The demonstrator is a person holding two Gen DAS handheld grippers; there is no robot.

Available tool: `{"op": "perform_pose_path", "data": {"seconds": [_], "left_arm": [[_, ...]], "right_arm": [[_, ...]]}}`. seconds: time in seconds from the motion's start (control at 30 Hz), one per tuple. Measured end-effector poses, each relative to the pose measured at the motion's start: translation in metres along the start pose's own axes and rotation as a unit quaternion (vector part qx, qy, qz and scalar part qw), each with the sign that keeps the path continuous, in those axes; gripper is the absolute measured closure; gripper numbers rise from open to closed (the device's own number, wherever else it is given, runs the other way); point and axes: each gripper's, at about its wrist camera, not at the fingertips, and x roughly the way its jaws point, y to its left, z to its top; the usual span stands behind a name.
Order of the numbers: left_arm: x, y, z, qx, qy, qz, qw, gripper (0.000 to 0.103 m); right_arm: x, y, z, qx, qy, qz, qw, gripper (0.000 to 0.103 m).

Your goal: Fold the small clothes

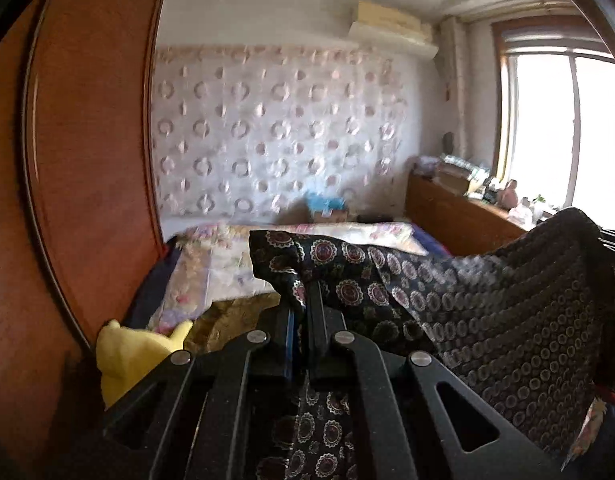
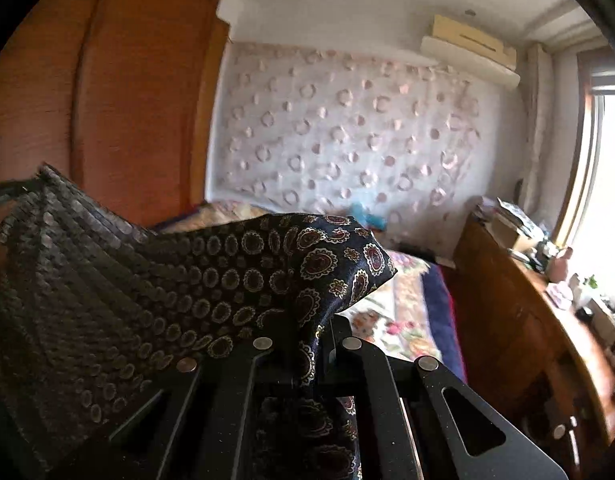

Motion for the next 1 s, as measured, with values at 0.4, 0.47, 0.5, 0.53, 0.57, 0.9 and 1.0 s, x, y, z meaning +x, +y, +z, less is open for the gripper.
{"op": "perform_pose_path", "data": {"seconds": [0.4,0.47,0.5,0.53,0.57,0.9,1.0], "left_arm": [[0.084,0.023,-0.073,-0.049,0.127,-0.001,0.9907,0.058],[0.076,0.019,-0.083,-0.042,0.13,-0.007,0.9906,0.056],[0.069,0.016,-0.088,-0.036,0.128,-0.008,0.991,0.055],[0.065,0.015,-0.091,-0.032,0.126,-0.007,0.9914,0.054],[0.057,0.011,-0.097,-0.026,0.123,-0.007,0.992,0.051],[0.021,-0.015,-0.147,-0.024,0.132,-0.04,0.9901,0.027],[0.014,-0.026,-0.155,-0.027,0.138,-0.051,0.9888,0.027]], "right_arm": [[0.124,0.033,-0.076,0.062,0.154,-0.002,0.986,0.055],[0.12,0.036,-0.085,0.06,0.156,0.004,0.986,0.054],[0.117,0.033,-0.088,0.06,0.154,0.009,0.986,0.054],[0.111,0.036,-0.091,0.061,0.151,0.014,0.987,0.054],[0.107,0.035,-0.092,0.063,0.149,0.021,0.987,0.054],[0.076,0.012,-0.13,0.069,0.161,0.094,0.98,0.054],[0.074,0.016,-0.141,0.056,0.174,0.1,0.978,0.055]]}}
